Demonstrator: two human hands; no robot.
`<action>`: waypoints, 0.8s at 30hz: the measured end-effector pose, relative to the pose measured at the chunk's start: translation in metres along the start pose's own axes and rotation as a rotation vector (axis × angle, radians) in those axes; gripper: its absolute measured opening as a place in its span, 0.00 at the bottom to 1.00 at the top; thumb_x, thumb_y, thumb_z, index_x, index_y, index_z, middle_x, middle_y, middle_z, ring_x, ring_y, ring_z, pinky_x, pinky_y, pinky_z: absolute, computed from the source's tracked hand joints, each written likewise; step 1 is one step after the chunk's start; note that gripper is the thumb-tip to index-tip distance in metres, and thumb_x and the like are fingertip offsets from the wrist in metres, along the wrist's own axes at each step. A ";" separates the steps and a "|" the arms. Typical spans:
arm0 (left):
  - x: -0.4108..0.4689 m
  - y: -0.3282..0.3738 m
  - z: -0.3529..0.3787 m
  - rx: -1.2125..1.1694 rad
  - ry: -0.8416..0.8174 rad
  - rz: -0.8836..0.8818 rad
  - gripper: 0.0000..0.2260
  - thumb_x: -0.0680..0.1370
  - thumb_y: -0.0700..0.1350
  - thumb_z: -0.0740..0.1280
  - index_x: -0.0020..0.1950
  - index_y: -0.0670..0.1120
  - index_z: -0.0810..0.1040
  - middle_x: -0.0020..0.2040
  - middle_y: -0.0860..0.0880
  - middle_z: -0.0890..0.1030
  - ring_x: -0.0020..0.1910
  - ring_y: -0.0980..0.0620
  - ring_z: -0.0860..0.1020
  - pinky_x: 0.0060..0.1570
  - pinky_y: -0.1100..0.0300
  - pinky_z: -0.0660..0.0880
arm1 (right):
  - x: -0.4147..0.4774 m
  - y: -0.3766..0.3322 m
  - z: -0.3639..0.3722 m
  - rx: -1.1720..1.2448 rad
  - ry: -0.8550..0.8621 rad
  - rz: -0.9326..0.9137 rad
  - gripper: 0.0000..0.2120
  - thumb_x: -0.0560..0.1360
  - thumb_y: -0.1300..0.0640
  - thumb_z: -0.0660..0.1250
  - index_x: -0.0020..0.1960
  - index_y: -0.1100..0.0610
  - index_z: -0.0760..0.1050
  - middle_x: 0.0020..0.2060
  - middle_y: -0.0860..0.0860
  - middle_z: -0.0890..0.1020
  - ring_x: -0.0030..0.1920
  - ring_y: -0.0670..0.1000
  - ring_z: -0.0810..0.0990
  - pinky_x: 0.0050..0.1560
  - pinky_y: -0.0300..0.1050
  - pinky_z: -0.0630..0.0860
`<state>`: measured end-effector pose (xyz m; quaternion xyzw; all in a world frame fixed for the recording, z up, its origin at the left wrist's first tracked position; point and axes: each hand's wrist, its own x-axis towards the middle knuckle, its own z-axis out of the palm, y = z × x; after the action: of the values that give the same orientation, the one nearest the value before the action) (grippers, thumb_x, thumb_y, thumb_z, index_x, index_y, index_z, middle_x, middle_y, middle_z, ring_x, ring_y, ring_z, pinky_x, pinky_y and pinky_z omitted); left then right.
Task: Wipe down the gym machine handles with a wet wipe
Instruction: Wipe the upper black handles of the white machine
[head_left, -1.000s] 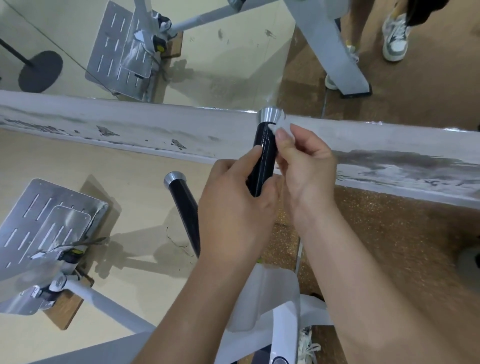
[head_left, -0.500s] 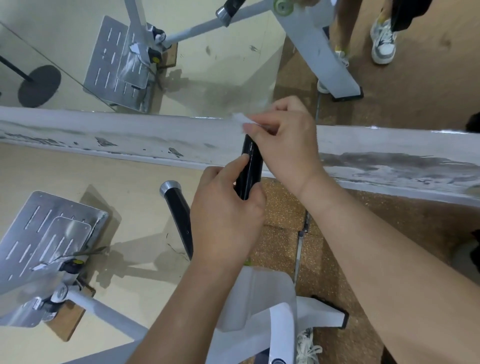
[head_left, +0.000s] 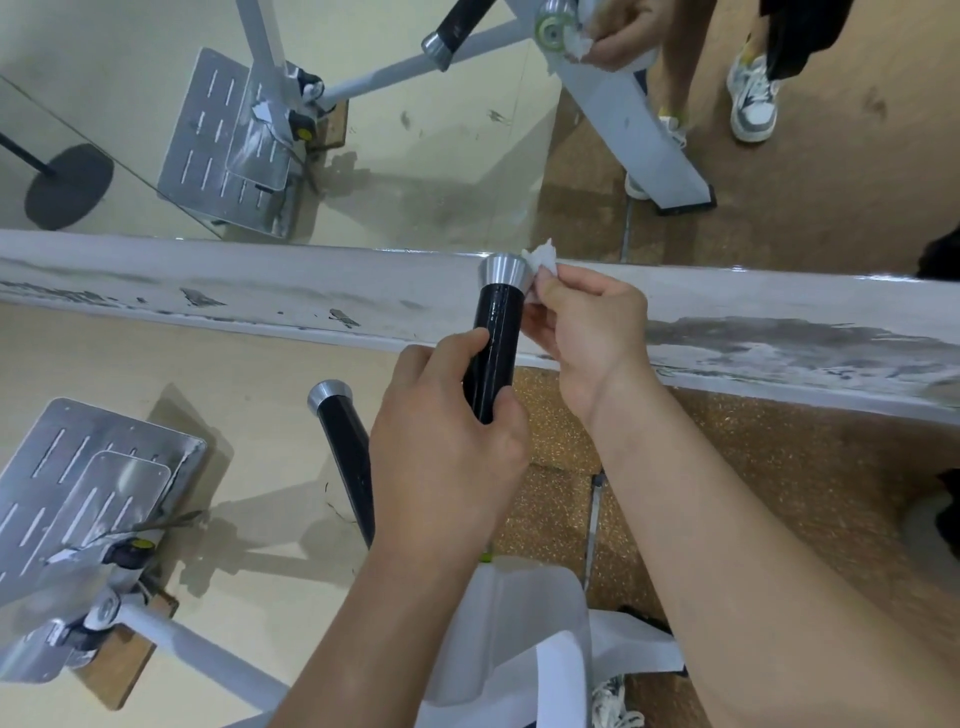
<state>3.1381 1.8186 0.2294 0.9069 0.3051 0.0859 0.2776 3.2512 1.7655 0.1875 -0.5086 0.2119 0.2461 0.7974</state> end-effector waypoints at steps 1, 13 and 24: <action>0.000 -0.001 0.000 0.006 0.004 0.003 0.19 0.72 0.47 0.68 0.63 0.54 0.75 0.50 0.53 0.75 0.47 0.56 0.75 0.43 0.60 0.70 | -0.003 0.000 -0.001 -0.109 0.016 -0.057 0.05 0.76 0.66 0.67 0.50 0.64 0.80 0.37 0.57 0.82 0.34 0.51 0.82 0.38 0.42 0.82; 0.004 -0.002 0.003 -0.022 0.042 0.036 0.18 0.71 0.45 0.68 0.61 0.53 0.76 0.48 0.54 0.75 0.47 0.55 0.75 0.39 0.68 0.67 | -0.012 -0.004 0.001 -0.336 0.026 -0.111 0.10 0.77 0.64 0.65 0.45 0.72 0.78 0.32 0.54 0.77 0.26 0.43 0.76 0.34 0.37 0.77; -0.018 0.042 -0.024 -0.574 -0.033 -0.026 0.08 0.75 0.54 0.68 0.49 0.52 0.81 0.38 0.51 0.81 0.36 0.59 0.76 0.37 0.65 0.73 | -0.110 -0.042 -0.037 0.024 -0.141 -0.015 0.07 0.73 0.62 0.68 0.41 0.55 0.84 0.38 0.53 0.83 0.33 0.45 0.79 0.28 0.34 0.70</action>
<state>3.1374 1.7911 0.2728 0.7884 0.2754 0.1504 0.5291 3.1869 1.6967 0.2668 -0.4818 0.1543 0.2727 0.8183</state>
